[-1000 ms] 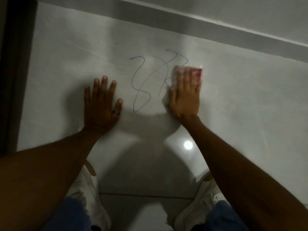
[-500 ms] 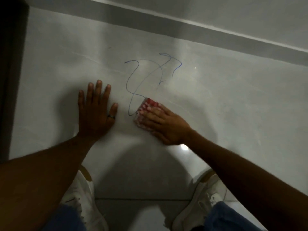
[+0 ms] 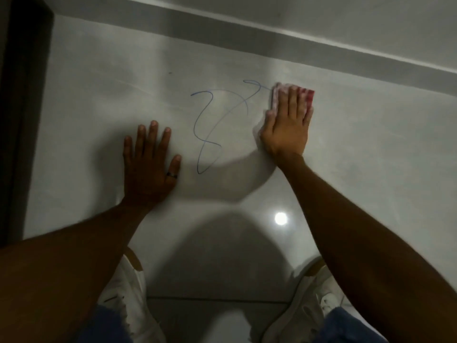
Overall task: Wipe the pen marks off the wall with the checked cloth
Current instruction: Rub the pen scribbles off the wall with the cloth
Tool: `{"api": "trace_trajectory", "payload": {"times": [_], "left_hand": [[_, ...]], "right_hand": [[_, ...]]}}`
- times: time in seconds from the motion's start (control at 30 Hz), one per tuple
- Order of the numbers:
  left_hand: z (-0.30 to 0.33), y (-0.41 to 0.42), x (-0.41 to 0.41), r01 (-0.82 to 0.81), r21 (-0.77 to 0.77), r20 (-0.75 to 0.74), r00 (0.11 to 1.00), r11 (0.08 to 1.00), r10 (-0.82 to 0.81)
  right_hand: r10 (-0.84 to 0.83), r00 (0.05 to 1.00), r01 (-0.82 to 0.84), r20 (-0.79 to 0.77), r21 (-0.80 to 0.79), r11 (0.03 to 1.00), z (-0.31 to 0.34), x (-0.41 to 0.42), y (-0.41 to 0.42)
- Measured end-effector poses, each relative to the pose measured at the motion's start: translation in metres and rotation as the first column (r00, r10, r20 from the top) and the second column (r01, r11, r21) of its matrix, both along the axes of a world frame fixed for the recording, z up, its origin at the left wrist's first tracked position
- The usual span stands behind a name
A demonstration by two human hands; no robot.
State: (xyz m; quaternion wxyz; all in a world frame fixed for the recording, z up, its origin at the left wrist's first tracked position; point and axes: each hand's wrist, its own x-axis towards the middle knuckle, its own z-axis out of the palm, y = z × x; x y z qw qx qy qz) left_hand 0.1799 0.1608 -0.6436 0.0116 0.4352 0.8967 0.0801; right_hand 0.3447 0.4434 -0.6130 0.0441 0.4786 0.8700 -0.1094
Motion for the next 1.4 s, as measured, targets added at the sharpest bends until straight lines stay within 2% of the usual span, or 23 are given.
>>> {"api": "trace_trajectory", "payload": {"times": [0.03, 0.07, 0.13, 0.17, 0.2, 0.3, 0.33, 0.43, 0.47, 0.57, 0.6, 0.67, 0.7, 0.8, 0.93, 1.03, 1.07, 1.13, 1.17, 1.2, 1.3, 1.33, 1.4], "left_hand": [[0.000, 0.000, 0.000, -0.002, -0.002, 0.002, 1.000, 1.000, 0.002], [0.000, 0.000, 0.000, -0.001, -0.008, 0.004, 1.000, 1.000, 0.001], [0.002, 0.000, 0.000, 0.002, -0.011, 0.003, 1.000, 1.000, -0.002], [0.002, 0.000, 0.000, 0.001, -0.009, -0.003, 1.000, 1.000, -0.001], [0.003, 0.000, 0.000, 0.001, -0.003, -0.008, 1.000, 1.000, -0.001], [0.002, 0.000, 0.000, 0.000, 0.010, -0.014, 1.000, 1.000, 0.000], [0.001, -0.001, 0.000, 0.002, 0.007, -0.016, 1.000, 1.000, -0.002], [0.000, -0.001, 0.000, 0.012, 0.012, -0.019, 1.000, 1.000, -0.012], [0.000, -0.001, -0.001, 0.010, 0.011, -0.021, 1.000, 1.000, -0.010], [0.000, -0.002, 0.000, -0.001, 0.014, -0.022, 1.000, 1.000, 0.001], [-0.001, -0.002, 0.000, 0.000, 0.015, -0.026, 1.000, 1.000, 0.001], [-0.001, -0.002, 0.000, 0.011, 0.015, -0.025, 1.000, 1.000, -0.011], [-0.001, -0.002, 0.000, 0.011, 0.013, -0.024, 1.000, 1.000, -0.011], [-0.002, -0.003, -0.001, 0.008, 0.008, -0.023, 1.000, 1.000, -0.008], [-0.004, -0.003, 0.000, 0.008, -0.002, -0.042, 0.999, 1.000, -0.008], [-0.002, -0.003, 0.001, 0.010, 0.010, -0.027, 1.000, 1.000, -0.010], [-0.002, -0.002, 0.001, 0.004, 0.014, -0.025, 1.000, 1.000, -0.004], [-0.003, -0.003, -0.001, 0.002, 0.005, -0.019, 1.000, 1.000, -0.002], [-0.002, -0.004, -0.002, 0.003, -0.001, -0.014, 1.000, 1.000, -0.003], [-0.001, -0.004, -0.001, 0.006, -0.004, -0.011, 1.000, 1.000, -0.006], [-0.001, -0.003, -0.001, 0.006, 0.002, -0.005, 1.000, 1.000, -0.006], [-0.002, -0.004, -0.002, 0.003, 0.004, -0.004, 1.000, 1.000, -0.003], [-0.003, -0.005, 0.000, 0.005, 0.000, -0.001, 1.000, 1.000, -0.005]], "right_hand": [[-0.040, 0.999, 0.040, -0.015, -0.014, 0.999, 0.002, -0.014, -0.008], [0.025, 0.999, -0.026, -0.030, -0.029, 0.999, 0.004, -0.024, -0.016], [0.304, 0.951, -0.306, -0.050, -0.041, 0.951, 0.005, -0.028, -0.020], [0.367, 0.927, -0.370, -0.070, -0.029, 0.929, 0.005, -0.027, -0.011], [0.341, 0.938, -0.342, -0.066, -0.012, 0.940, 0.004, -0.027, 0.000], [-0.063, 0.998, 0.063, 0.025, -0.002, 0.998, 0.010, -0.041, 0.014], [-0.034, 0.999, 0.035, 0.011, -0.029, 0.999, 0.013, -0.051, 0.009], [0.411, 0.910, -0.414, -0.048, -0.071, 0.908, 0.013, -0.064, -0.002], [0.419, 0.907, -0.421, -0.045, -0.081, 0.903, 0.012, -0.065, 0.000], [0.051, 0.998, -0.053, -0.020, -0.066, 0.996, 0.014, -0.072, -0.003], [0.103, 0.994, -0.105, -0.031, -0.073, 0.992, 0.015, -0.075, -0.011], [0.365, 0.931, -0.366, -0.027, -0.047, 0.929, 0.010, -0.075, -0.017], [0.387, 0.921, -0.388, -0.034, -0.038, 0.921, 0.010, -0.075, -0.015], [0.068, 0.998, -0.068, -0.003, -0.034, 0.997, 0.013, -0.080, -0.013], [0.429, 0.902, -0.431, -0.052, -0.031, 0.902, 0.012, -0.099, -0.040], [0.229, 0.973, -0.230, -0.043, -0.034, 0.973, 0.013, -0.111, -0.046], [0.290, 0.956, -0.291, -0.039, -0.041, 0.956, 0.012, -0.115, -0.050], [0.602, 0.797, -0.603, -0.040, -0.036, 0.797, 0.008, -0.115, -0.053], [0.683, 0.729, -0.684, -0.049, -0.024, 0.729, 0.008, -0.113, -0.047], [0.671, 0.740, -0.672, -0.048, -0.016, 0.740, 0.009, -0.110, -0.040], [0.426, 0.904, -0.427, -0.017, -0.015, 0.904, 0.010, -0.106, -0.040], [0.460, 0.888, -0.460, -0.012, -0.022, 0.888, 0.010, -0.107, -0.045], [0.674, 0.738, -0.674, 0.010, -0.038, 0.738, 0.007, -0.100, -0.047]]}}
